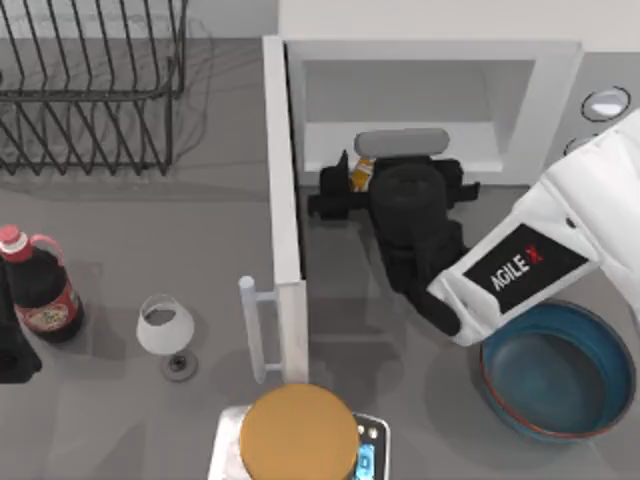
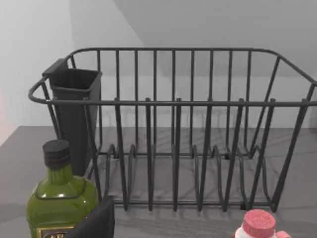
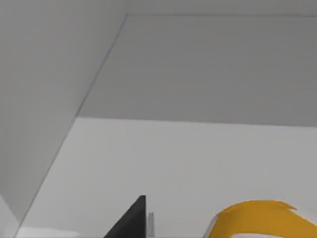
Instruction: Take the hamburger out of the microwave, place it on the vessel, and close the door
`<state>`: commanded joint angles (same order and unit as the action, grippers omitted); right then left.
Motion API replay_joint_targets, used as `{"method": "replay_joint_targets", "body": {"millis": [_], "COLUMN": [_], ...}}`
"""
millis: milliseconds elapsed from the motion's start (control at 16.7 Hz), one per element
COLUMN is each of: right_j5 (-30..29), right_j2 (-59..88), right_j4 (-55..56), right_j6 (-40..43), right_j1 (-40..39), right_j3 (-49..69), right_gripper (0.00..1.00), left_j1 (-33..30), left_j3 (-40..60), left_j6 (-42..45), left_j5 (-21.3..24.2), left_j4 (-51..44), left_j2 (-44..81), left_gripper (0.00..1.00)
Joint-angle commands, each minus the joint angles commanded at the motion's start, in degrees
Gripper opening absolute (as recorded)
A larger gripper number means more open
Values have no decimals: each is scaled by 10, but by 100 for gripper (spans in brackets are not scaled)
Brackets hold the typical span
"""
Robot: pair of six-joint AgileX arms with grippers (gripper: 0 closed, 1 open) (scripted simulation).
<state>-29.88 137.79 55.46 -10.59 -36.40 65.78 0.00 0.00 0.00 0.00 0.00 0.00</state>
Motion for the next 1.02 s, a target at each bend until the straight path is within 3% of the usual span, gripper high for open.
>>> {"method": "replay_joint_targets", "body": {"millis": [480,1020], "right_j5": [-3,-1], "right_j2": [-19,-156], "right_j4": [7,-142], "right_j6": [-2,-3], "right_j1": [-1,-1], "right_j3": [-16,-7], "right_gripper": [0,0], "left_j1": [0,0], "left_j3": [0,0], "left_j6": [0,0], "left_j5": [0,0], "left_j4": [0,0], "left_j2": [0,0], "left_gripper": [100,100]}}
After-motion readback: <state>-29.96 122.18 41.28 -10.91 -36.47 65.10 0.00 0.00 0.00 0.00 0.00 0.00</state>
